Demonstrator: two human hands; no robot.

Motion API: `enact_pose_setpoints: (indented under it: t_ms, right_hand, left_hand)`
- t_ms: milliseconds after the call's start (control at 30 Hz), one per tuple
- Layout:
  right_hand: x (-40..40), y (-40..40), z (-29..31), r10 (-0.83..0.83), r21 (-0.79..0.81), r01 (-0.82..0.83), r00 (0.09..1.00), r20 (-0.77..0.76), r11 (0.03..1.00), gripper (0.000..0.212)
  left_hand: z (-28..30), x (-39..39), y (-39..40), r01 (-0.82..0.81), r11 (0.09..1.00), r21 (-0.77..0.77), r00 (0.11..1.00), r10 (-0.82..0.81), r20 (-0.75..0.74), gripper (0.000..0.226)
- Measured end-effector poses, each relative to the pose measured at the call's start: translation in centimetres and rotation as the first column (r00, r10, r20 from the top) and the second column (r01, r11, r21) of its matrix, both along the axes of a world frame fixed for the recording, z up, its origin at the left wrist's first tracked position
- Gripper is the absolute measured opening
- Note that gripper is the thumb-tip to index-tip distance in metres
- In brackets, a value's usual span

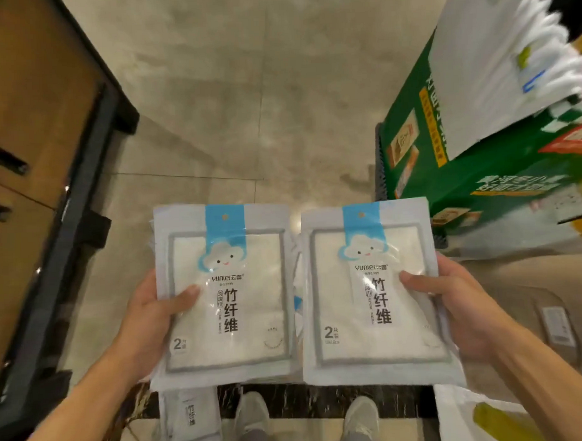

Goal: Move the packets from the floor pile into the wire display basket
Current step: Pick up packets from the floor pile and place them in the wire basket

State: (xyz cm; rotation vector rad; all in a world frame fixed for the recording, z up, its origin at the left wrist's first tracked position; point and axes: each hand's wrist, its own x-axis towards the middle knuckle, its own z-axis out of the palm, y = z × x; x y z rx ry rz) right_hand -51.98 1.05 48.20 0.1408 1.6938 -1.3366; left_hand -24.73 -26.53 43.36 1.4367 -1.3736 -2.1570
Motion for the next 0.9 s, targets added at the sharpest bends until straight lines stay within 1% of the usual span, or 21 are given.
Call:
enact_pose_setpoints:
  t_ms: [33, 67, 100, 133, 200, 233, 333, 400, 467, 533, 600, 733, 833, 900]
  right_hand:
    - [0.4, -1.2, 3.5, 0.023, -0.013, -0.024, 1.0, -0.017, 1.0, 0.041]
    - [0.7, -2.4, 7.0, 0.043, -0.03, -0.044, 0.998, -0.045, 0.999, 0.04]
    - [1.3, -3.5, 10.4, 0.059, -0.048, -0.062, 0.996, -0.072, 0.997, 0.039]
    - [2.0, -4.6, 13.6, 0.076, -0.066, -0.083, 0.992, -0.099, 0.994, 0.038]
    - [3.7, -6.7, 19.6, 0.109, -0.108, -0.125, 0.984, -0.143, 0.986, 0.037]
    - [4.8, -7.7, 22.5, 0.124, -0.13, -0.145, 0.979, -0.162, 0.981, 0.037]
    - [8.1, -10.4, 29.8, 0.157, -0.196, -0.199, 0.965, -0.211, 0.96, 0.038]
    - [10.3, -12.2, 34.0, 0.181, -0.251, -0.239, 0.956, -0.232, 0.938, 0.038]
    - [12.2, -13.9, 37.5, 0.208, -0.299, -0.286, 0.941, -0.268, 0.91, 0.038]
    - [14.0, -15.6, 40.4, 0.242, -0.361, -0.335, 0.929, -0.279, 0.87, 0.042]
    - [15.6, -17.4, 43.0, 0.284, -0.414, -0.385, 0.915, -0.285, 0.825, 0.045]
    - [18.4, -20.2, 45.8, 0.397, -0.467, -0.513, 0.857, -0.329, 0.72, 0.039]
    - [20.3, -21.6, 46.9, 0.524, -0.465, -0.626, 0.779, -0.344, 0.626, 0.049]
    - [21.6, -22.3, 47.7, 0.606, -0.475, -0.695, 0.712, -0.354, 0.54, 0.054]
  left_hand:
    - [3.5, 0.9, -0.8, -0.018, 1.0, -0.009, 1.0, 0.017, -0.019, 0.065]
    - [6.9, 1.8, -1.6, -0.04, 0.999, -0.021, 0.998, 0.039, -0.042, 0.054]
    - [10.2, 2.8, -2.3, -0.053, 0.998, -0.035, 0.997, 0.051, -0.061, 0.053]
    - [13.3, 4.1, -2.9, -0.062, 0.997, -0.05, 0.995, 0.058, -0.079, 0.06]
    - [19.5, 6.4, -4.1, -0.077, 0.994, -0.079, 0.991, 0.068, -0.114, 0.089]
    - [22.5, 7.6, -4.6, -0.098, 0.991, -0.091, 0.987, 0.085, -0.133, 0.09]
    - [30.4, 11.5, -5.7, -0.18, 0.967, -0.179, 0.965, 0.138, -0.223, 0.053]
    - [35.0, 14.3, -6.2, -0.235, 0.944, -0.233, 0.948, 0.17, -0.269, 0.048]
    - [39.1, 17.2, -6.4, -0.278, 0.919, -0.281, 0.937, 0.194, -0.291, 0.052]
    - [42.6, 20.1, -6.0, -0.341, 0.885, -0.318, 0.917, 0.238, -0.32, 0.054]
    - [45.7, 22.9, -5.2, -0.416, 0.837, -0.355, 0.887, 0.287, -0.361, 0.051]
    - [49.6, 28.1, -1.6, -0.555, 0.75, -0.359, 0.815, 0.405, -0.414, 0.046]
    - [50.8, 31.4, 2.3, -0.665, 0.657, -0.354, 0.74, 0.519, -0.427, 0.048]
    - [51.1, 33.3, 5.6, -0.746, 0.566, -0.35, 0.665, 0.609, -0.433, 0.049]
